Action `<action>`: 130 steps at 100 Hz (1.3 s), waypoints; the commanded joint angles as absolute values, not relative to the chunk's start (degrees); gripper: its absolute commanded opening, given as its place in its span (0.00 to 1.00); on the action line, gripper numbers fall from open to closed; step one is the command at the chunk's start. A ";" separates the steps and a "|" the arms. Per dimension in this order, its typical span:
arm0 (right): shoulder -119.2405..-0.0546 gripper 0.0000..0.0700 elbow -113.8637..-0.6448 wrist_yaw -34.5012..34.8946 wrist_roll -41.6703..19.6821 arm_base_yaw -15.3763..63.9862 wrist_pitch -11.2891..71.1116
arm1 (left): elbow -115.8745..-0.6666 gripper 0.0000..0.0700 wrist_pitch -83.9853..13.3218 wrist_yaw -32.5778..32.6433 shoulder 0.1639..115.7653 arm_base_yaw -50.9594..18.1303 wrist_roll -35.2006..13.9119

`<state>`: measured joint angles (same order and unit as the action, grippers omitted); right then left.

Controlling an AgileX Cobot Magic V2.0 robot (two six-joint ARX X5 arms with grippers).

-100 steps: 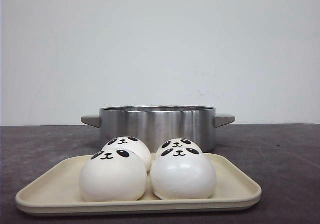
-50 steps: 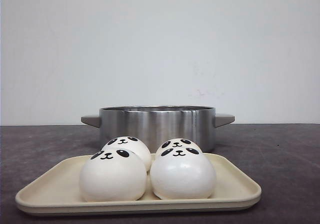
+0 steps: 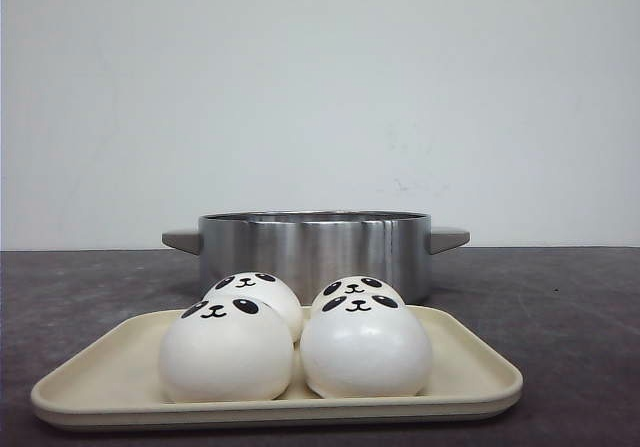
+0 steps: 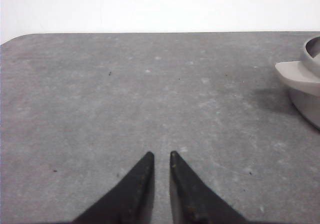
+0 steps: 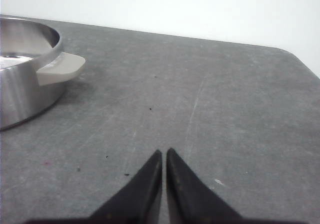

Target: Steam buns

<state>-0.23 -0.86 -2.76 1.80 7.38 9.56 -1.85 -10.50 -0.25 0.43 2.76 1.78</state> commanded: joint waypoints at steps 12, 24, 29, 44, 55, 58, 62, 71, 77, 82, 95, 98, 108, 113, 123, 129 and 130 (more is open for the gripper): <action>-0.21 0.01 -0.71 -2.76 0.86 7.33 8.95 | -0.91 0.02 -10.66 -0.38 0.49 2.79 3.11; -0.21 0.01 -0.73 -1.04 -4.69 7.35 8.95 | -0.91 0.02 -10.26 -0.54 0.49 2.76 3.40; -0.21 0.01 -0.75 0.54 -8.05 7.35 8.93 | -0.91 0.02 -10.33 -0.51 0.49 2.76 3.38; -0.21 0.01 -0.75 4.78 -15.75 7.35 7.03 | -0.91 0.02 -10.28 -0.49 0.49 2.76 3.36; -0.21 0.01 -0.80 6.85 -19.62 7.35 0.73 | -0.91 0.02 -8.67 -0.67 0.49 2.76 -3.29; -0.21 0.01 -0.89 7.11 -19.94 7.35 -1.28 | -0.91 0.03 -7.40 -0.67 0.49 2.76 -5.26; -0.21 0.01 -1.28 7.07 -20.43 7.35 -3.51 | -1.06 0.03 -6.42 -0.80 0.49 2.76 -8.43; -0.25 0.01 -4.60 6.04 -20.62 7.35 -4.25 | -2.92 0.02 -6.02 -3.11 0.49 2.76 -16.05; -0.30 0.01 -8.19 5.96 -20.62 7.35 -1.96 | -5.65 0.01 -6.52 -5.19 0.62 2.76 -19.14; -0.99 0.01 -12.27 5.96 -20.43 7.35 1.06 | -8.84 0.02 -7.77 -6.70 1.21 2.76 -19.35; -6.85 0.01 -25.08 6.59 -16.71 7.35 9.08 | -20.91 0.02 -14.68 -8.45 7.07 2.70 -18.35; -8.91 0.01 -28.14 7.60 -15.31 7.35 10.46 | -24.18 0.02 -16.47 -8.75 9.04 2.63 -17.87; -15.57 0.01 -38.33 11.07 -11.68 7.35 15.25 | -35.70 0.02 -21.80 -10.41 16.19 2.48 -15.77; -18.59 0.01 -42.92 12.29 -10.98 7.35 17.65 | -41.01 0.02 -23.59 -12.14 19.70 2.48 -14.63; -23.55 0.01 -49.56 15.31 -11.07 7.35 20.03 | -49.34 0.02 -26.22 -14.96 25.47 2.48 -13.82; -25.52 0.01 -51.62 18.00 -11.31 7.35 19.57 | -52.31 0.08 -26.30 -16.58 27.83 2.48 -14.26; -25.80 0.02 -51.83 18.35 -11.40 7.35 19.42 | -52.69 0.11 -26.33 -16.91 28.14 2.50 -14.26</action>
